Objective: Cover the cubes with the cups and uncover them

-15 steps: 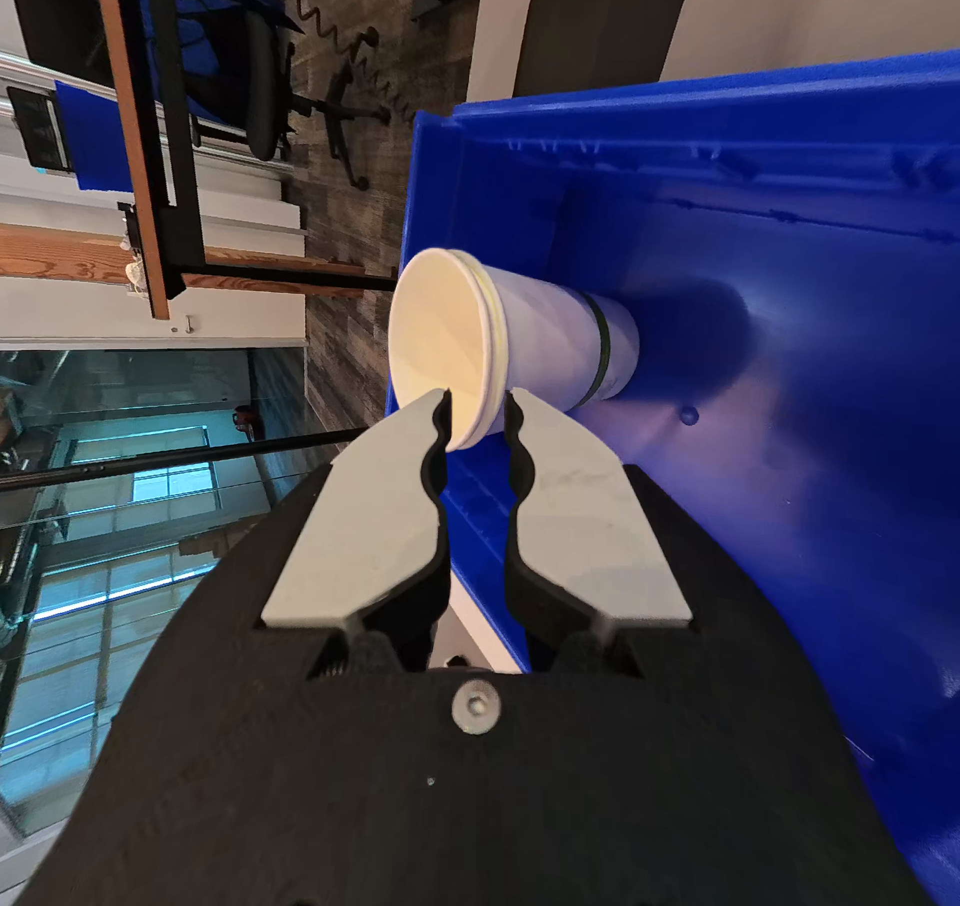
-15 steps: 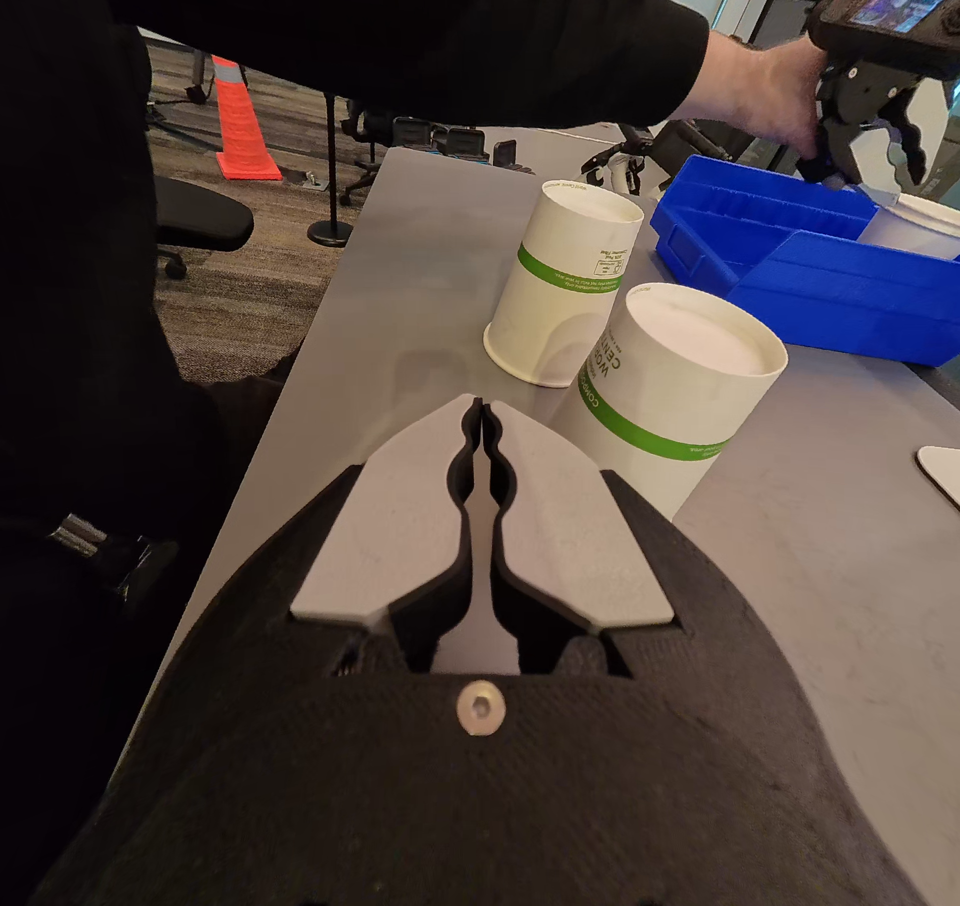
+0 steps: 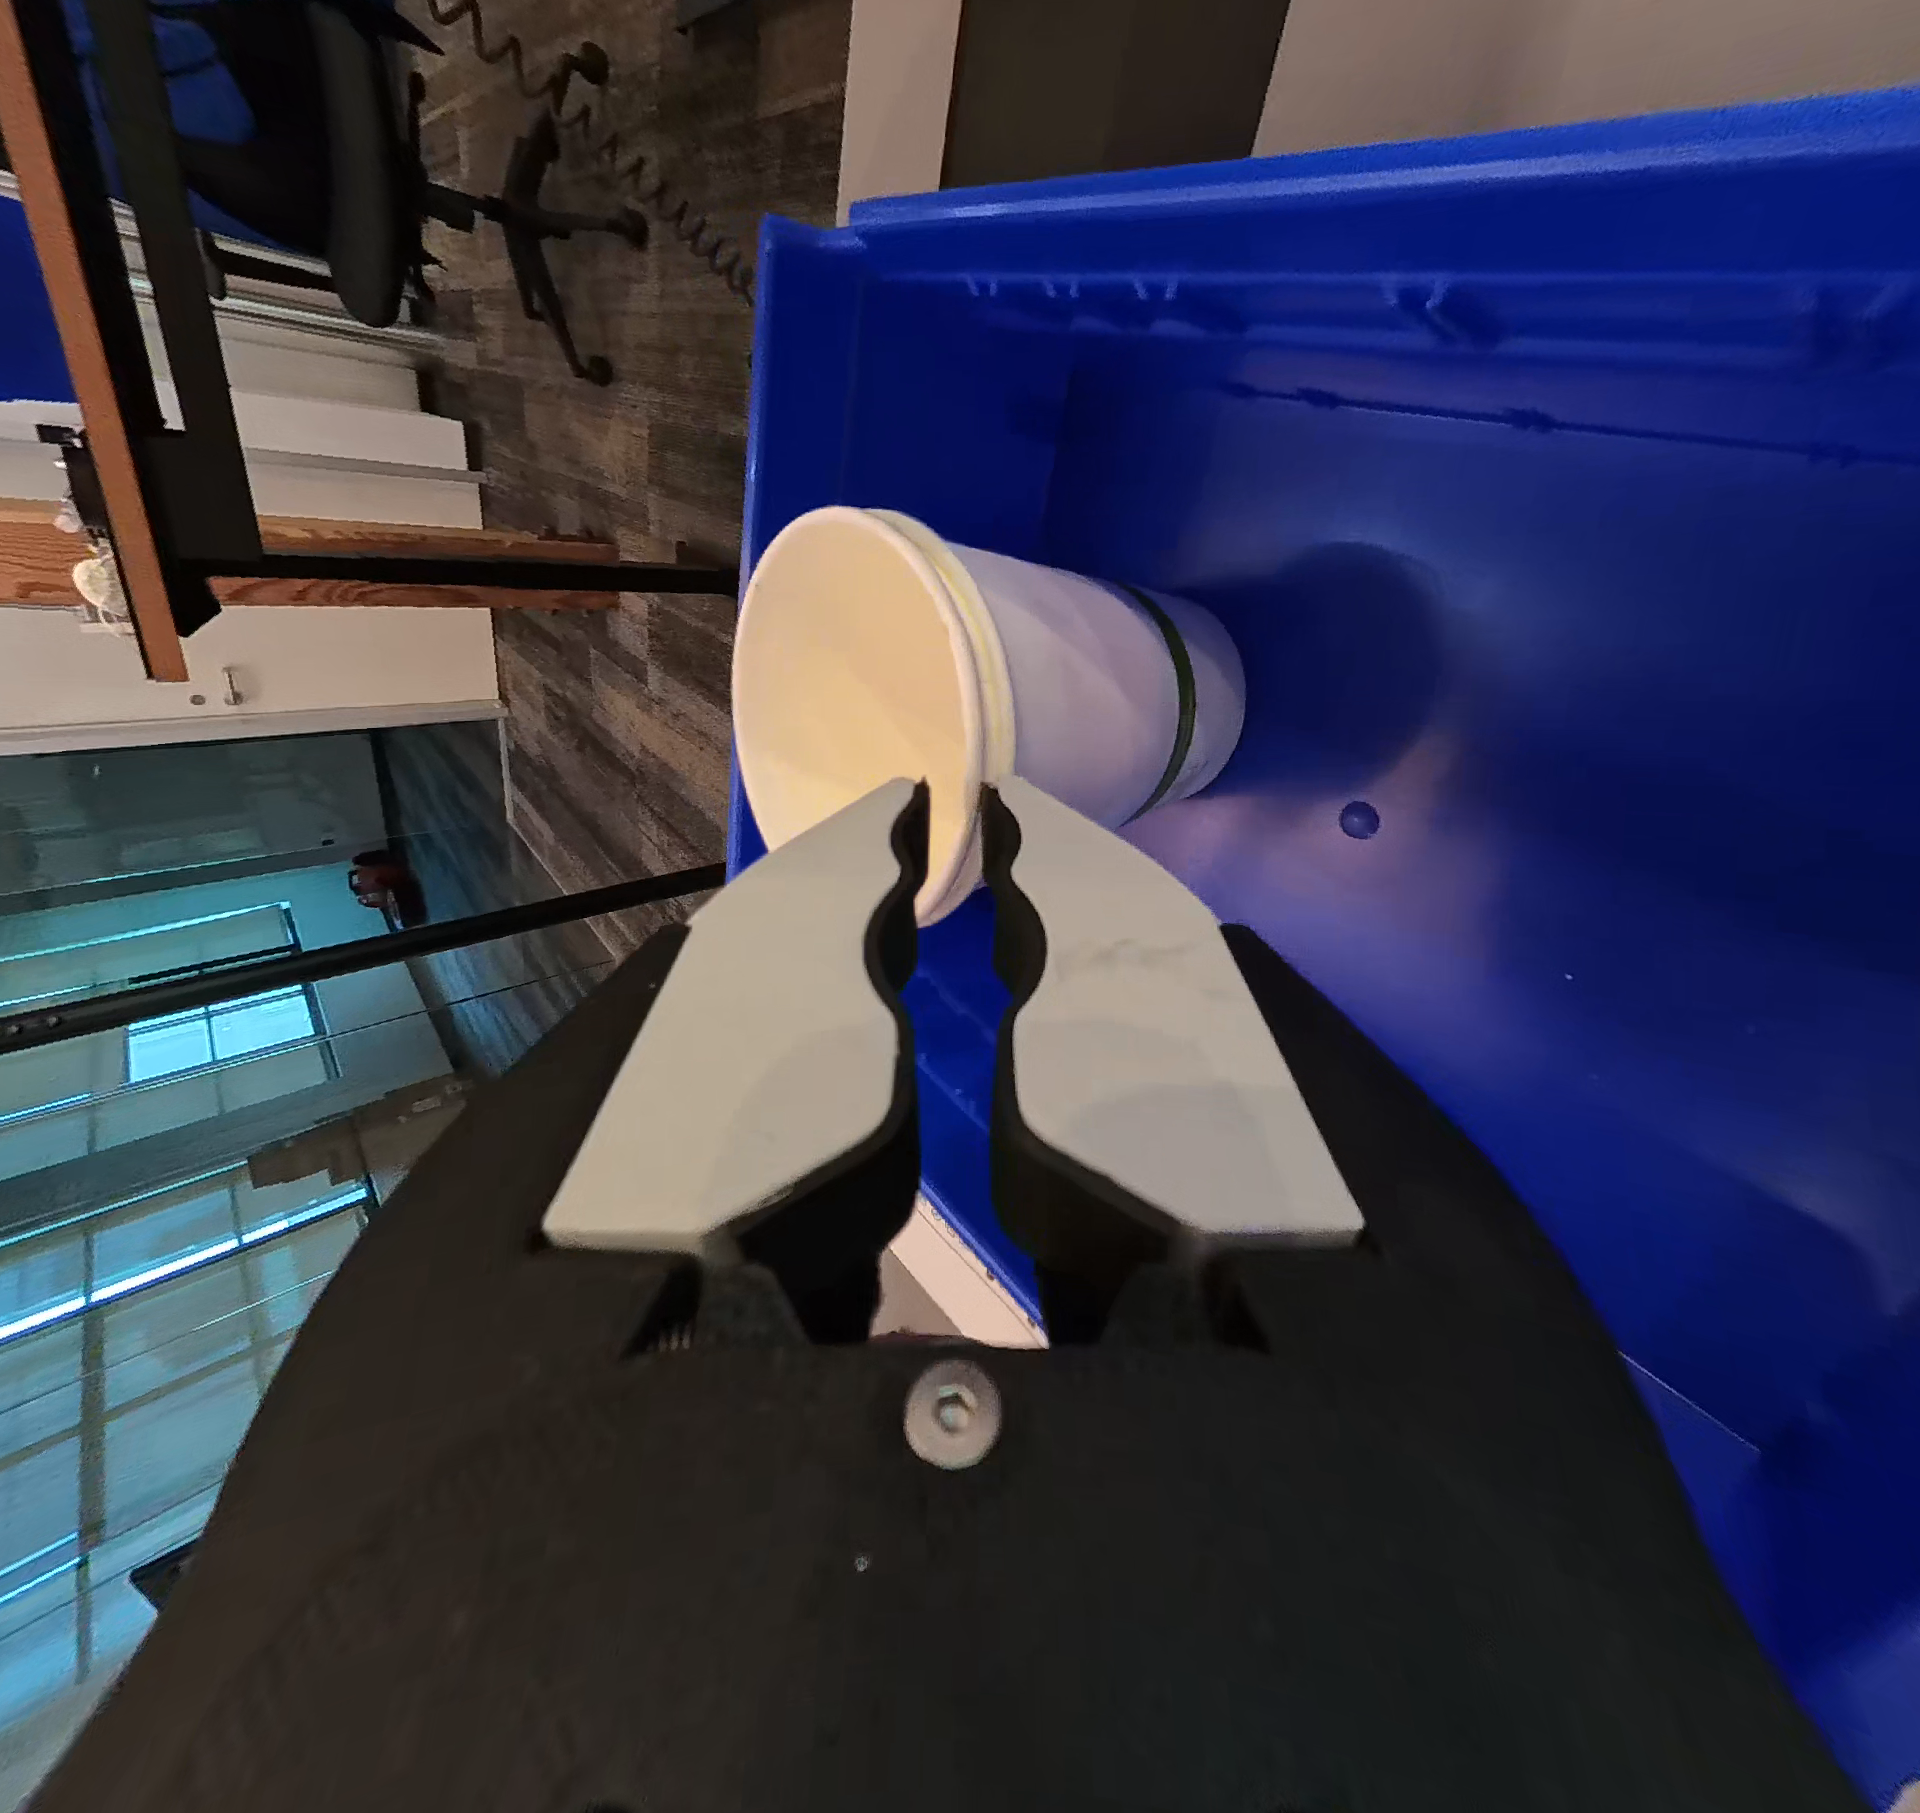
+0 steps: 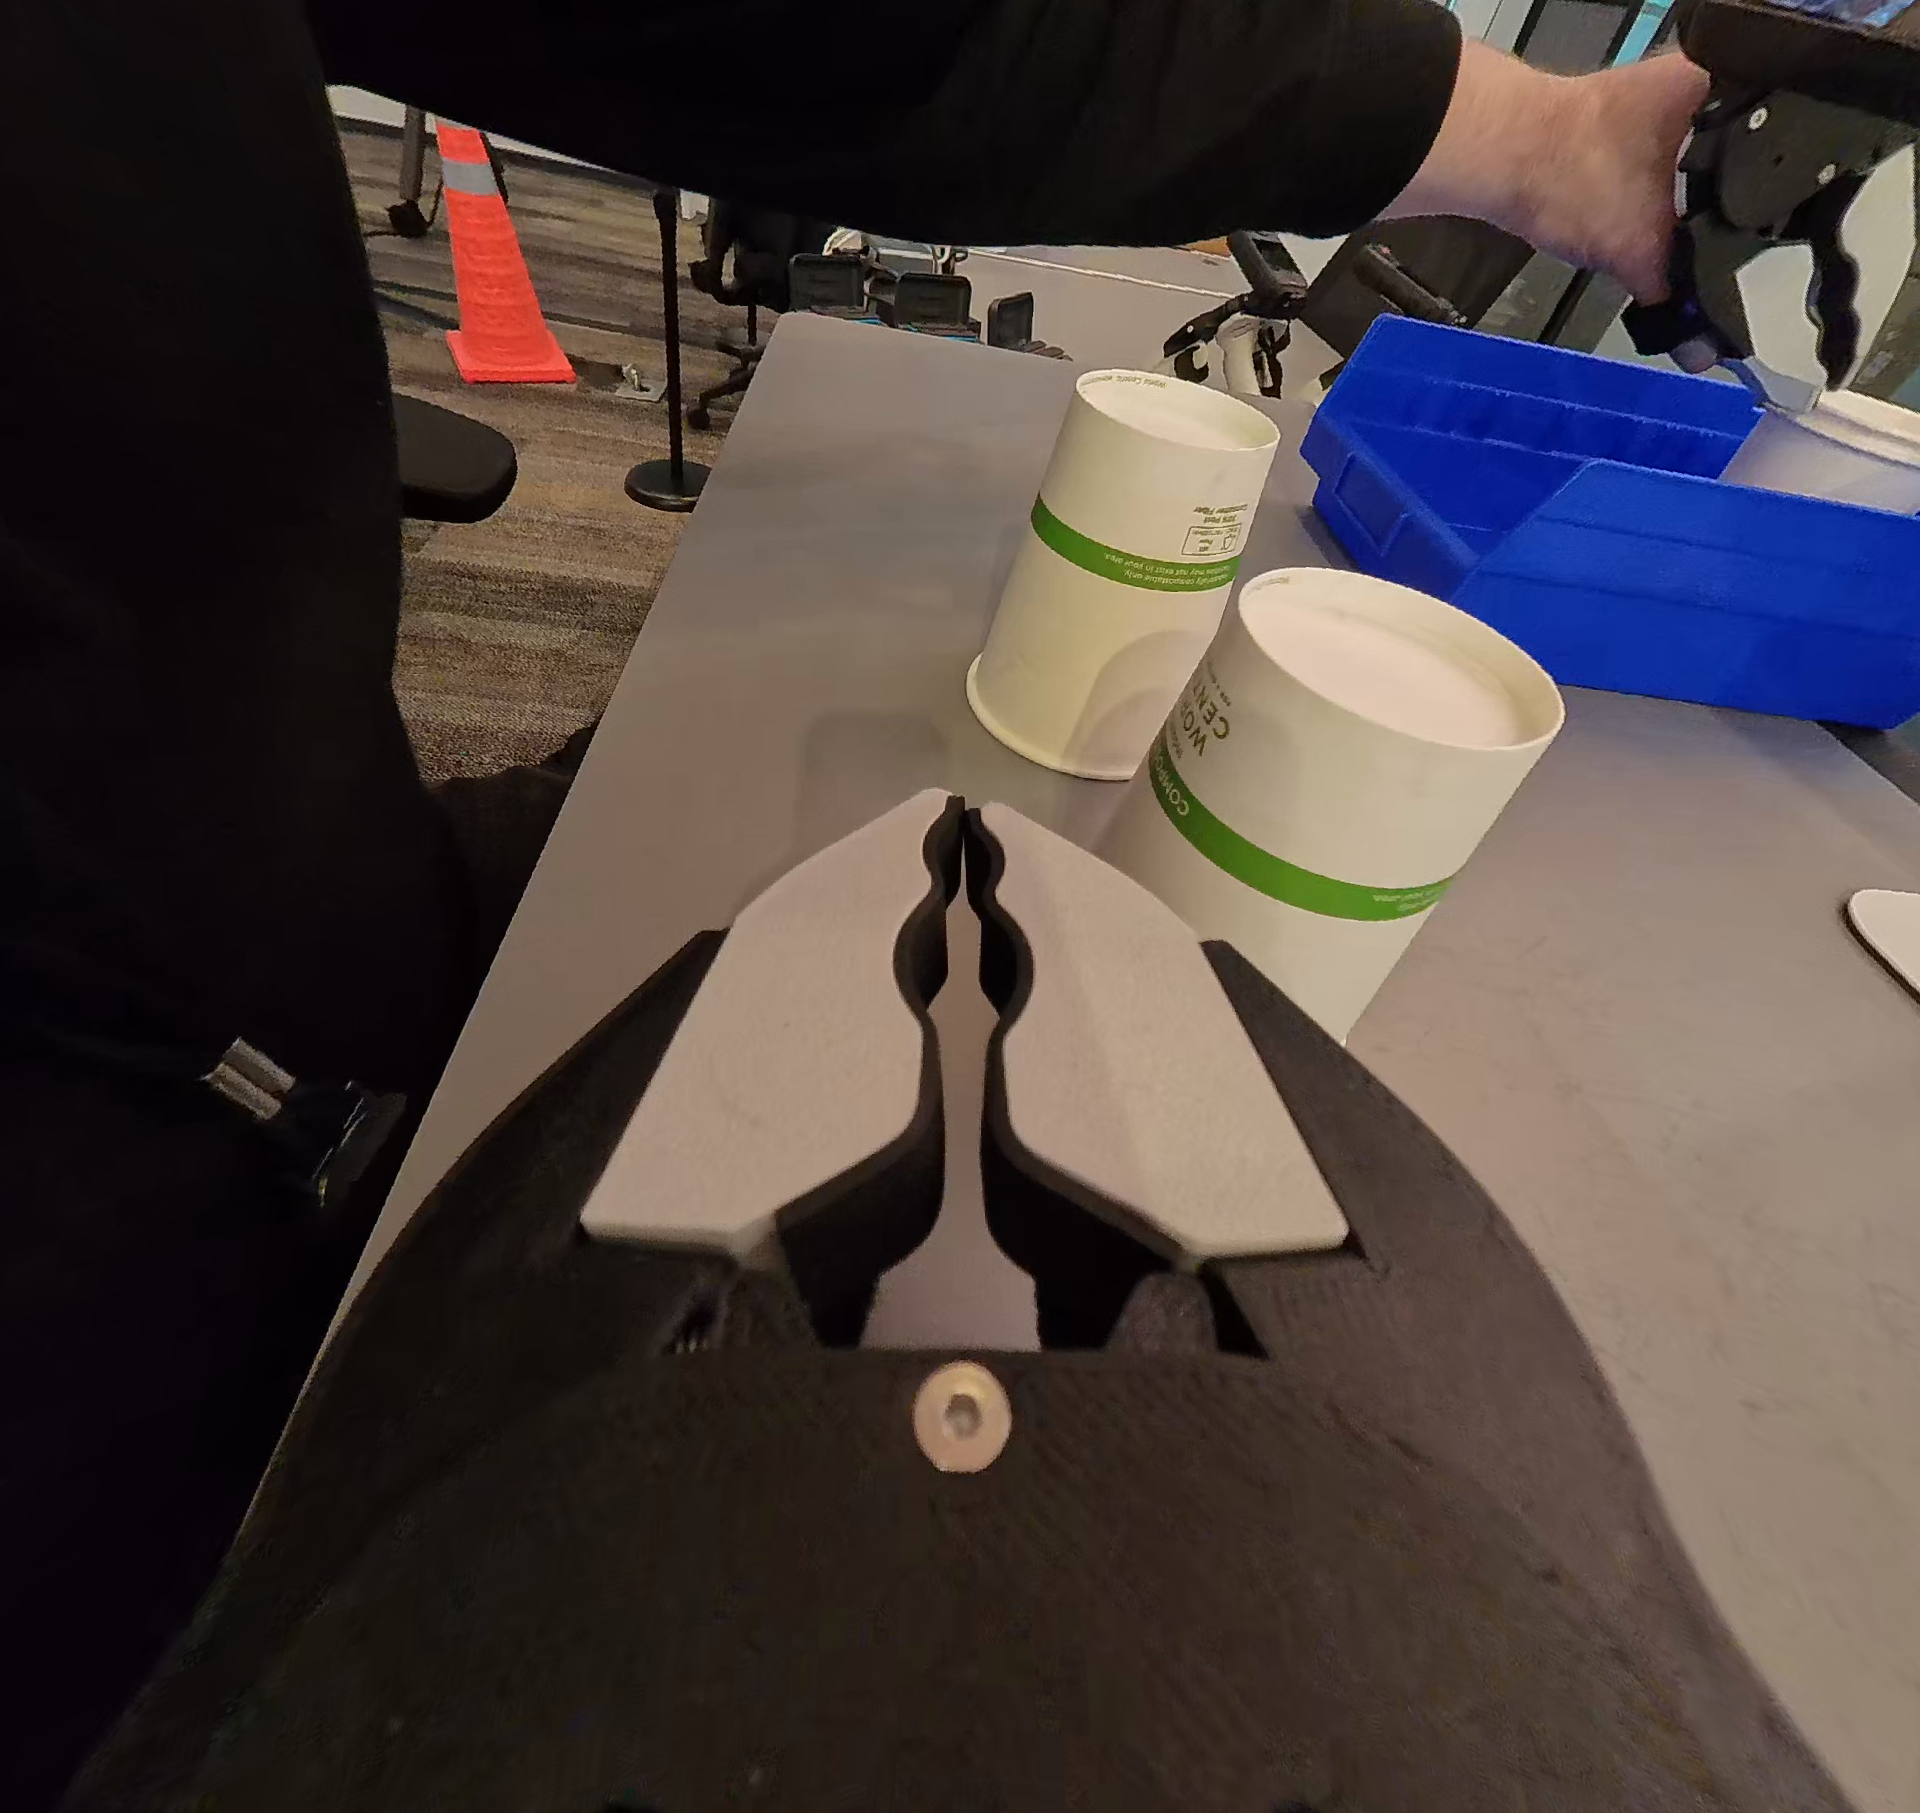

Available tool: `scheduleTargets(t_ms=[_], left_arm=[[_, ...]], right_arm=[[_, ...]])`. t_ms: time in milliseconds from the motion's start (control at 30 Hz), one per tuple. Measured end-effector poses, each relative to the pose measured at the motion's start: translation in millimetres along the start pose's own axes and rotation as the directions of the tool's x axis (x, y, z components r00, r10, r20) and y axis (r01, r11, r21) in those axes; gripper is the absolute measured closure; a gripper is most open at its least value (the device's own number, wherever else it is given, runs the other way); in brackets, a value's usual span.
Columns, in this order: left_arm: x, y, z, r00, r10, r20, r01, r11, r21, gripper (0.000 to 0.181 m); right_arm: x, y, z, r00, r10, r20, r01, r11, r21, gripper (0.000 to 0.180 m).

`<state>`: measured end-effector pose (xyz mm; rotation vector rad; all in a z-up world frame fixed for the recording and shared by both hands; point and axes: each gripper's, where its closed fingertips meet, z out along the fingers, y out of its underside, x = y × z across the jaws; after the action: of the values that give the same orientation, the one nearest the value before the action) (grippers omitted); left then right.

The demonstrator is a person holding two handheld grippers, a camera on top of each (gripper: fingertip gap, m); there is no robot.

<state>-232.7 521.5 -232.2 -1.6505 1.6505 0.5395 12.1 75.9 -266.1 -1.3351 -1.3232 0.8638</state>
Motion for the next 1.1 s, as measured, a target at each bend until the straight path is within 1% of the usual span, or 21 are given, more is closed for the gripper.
scheduleTargets(t_ms=[133,367,600,733,1100], left_arm=[[1.5,-0.1,2.7,1.0,0.013,-0.016,-0.013,1.0,-0.012,0.177],[0.6,-3.1,3.7,0.999,0.023,-0.026,-0.024,1.0,-0.015,0.177],[5.4,-4.6,1.1,0.997,0.029,-0.067,-0.03,0.999,-0.014,0.177],[5.3,-4.1,0.0,0.998,0.042,-0.049,-0.043,0.999,-0.025,0.178],[-11.5,-10.9,-16.3,0.996,0.033,0.083,-0.032,0.999,-0.009,0.178]], right_arm=[[-0.3,-0.3,-0.3,1.0,0.001,0.004,-0.001,1.0,0.003,0.18],[-0.6,-0.8,-0.8,1.0,0.005,0.008,-0.005,1.0,0.007,0.18],[-0.8,-0.8,-0.9,1.0,0.007,0.012,-0.007,1.0,0.007,0.18],[-1.3,-0.3,-0.5,1.0,0.004,0.013,-0.004,1.0,0.003,0.18],[-1.6,0.5,0.1,1.0,-0.001,0.014,0.001,1.0,-0.004,0.18]])
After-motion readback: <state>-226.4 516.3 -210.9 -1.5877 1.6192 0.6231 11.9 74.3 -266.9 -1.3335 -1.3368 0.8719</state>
